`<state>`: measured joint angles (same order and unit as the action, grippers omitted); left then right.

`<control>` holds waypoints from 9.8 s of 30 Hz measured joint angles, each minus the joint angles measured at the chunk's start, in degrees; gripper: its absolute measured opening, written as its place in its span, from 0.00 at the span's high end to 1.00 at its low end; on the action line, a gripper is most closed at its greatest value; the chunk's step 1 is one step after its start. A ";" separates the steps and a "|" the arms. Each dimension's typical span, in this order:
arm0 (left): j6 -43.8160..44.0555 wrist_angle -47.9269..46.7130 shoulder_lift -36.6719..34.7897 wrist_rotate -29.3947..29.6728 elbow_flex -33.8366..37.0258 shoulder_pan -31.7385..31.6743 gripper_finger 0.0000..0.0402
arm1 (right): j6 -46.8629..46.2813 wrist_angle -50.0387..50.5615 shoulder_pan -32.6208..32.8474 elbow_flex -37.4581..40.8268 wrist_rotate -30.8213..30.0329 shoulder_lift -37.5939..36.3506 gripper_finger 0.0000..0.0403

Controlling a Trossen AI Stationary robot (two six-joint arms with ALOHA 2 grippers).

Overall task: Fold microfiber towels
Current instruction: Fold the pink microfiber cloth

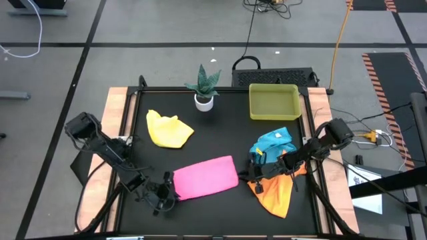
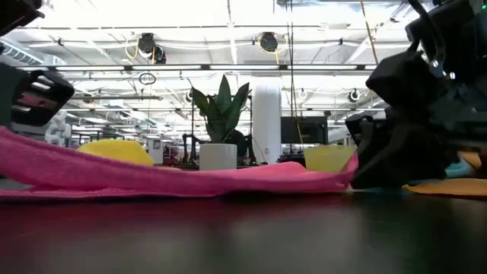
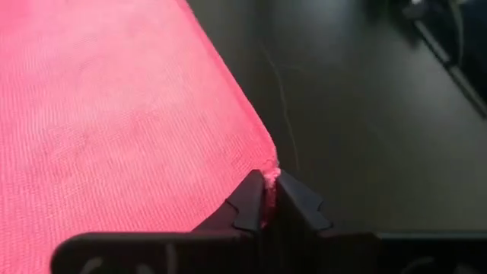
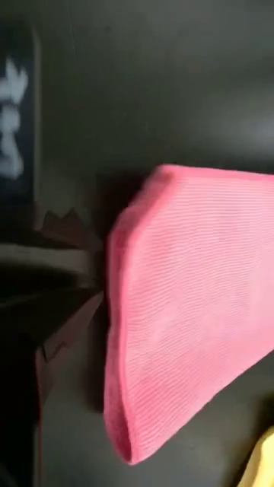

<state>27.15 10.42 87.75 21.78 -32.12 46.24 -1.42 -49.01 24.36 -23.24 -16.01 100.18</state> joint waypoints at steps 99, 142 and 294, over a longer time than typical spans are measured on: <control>-11.66 -3.20 -3.94 -4.11 0.02 -13.45 0.99 | 20.09 29.30 -0.69 -11.34 -5.46 -11.87 0.99; -5.02 -19.17 -7.33 16.90 0.02 -9.24 0.99 | 23.41 31.70 -10.39 -11.34 -3.53 -11.89 1.00; 4.48 0.04 3.22 -14.97 0.07 -16.54 0.77 | -9.76 27.80 -16.64 -26.77 14.32 7.43 1.00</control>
<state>31.64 10.46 90.97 6.81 -32.05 29.70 -11.18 -21.21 7.72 -50.02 -1.70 107.61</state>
